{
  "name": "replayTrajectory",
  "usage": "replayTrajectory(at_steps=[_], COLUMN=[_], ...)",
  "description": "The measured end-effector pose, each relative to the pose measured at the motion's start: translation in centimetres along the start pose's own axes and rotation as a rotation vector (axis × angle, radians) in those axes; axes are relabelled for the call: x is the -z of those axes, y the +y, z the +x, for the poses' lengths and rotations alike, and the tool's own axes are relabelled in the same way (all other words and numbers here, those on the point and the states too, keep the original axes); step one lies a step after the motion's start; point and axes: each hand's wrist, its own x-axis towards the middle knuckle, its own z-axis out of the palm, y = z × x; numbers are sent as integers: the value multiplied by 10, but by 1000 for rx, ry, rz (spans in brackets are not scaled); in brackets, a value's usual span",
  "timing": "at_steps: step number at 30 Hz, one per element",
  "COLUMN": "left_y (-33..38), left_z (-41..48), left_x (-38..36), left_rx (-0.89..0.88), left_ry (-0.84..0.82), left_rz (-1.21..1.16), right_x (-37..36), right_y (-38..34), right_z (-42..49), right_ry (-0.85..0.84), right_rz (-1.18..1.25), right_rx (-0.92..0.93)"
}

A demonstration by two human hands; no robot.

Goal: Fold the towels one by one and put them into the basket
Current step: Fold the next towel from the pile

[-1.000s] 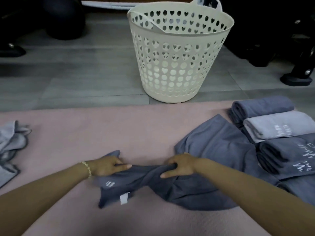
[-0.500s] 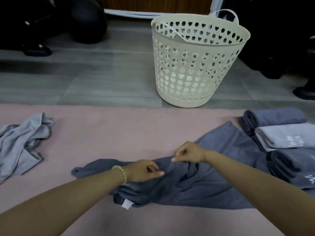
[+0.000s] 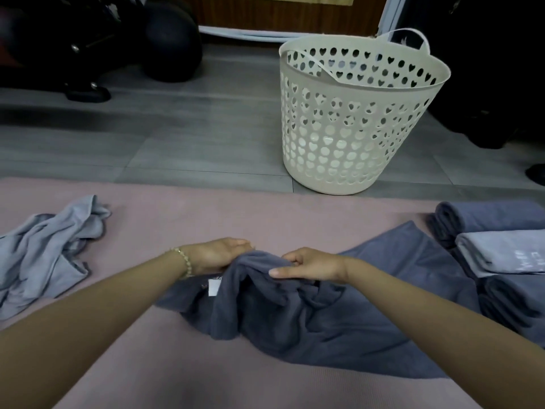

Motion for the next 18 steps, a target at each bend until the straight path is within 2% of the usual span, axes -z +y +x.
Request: replayTrajectory(at_steps=[3,6,9,11,12,14,16,18], left_y=[11,16,27,26,23,15,10,-5], left_z=[-21,-40,-58,-66,-65,-58,-51,-48], left_x=[22,42,64,82,91,109,125,150], left_rx=[209,341,336,270,192,-26,-94,-161], left_ry=[-156,-324,-429,-352,-277,33,480,971], left_rz=[211,338,142,-72,-110,-147,-167,-69], right_x=[8,25,38,41,41,39,35,26], right_y=[-9,-24,-40,-52,-56,-66,-70,-73], right_z=[-3,-9,-9,0,10,38,67,92], right_ry=[2,-101,-118,19,130,383,618,735], right_rz=[220,365,397,400,394,430,436,364], right_rx=[29,-10,-19,-6,27,135,217,237])
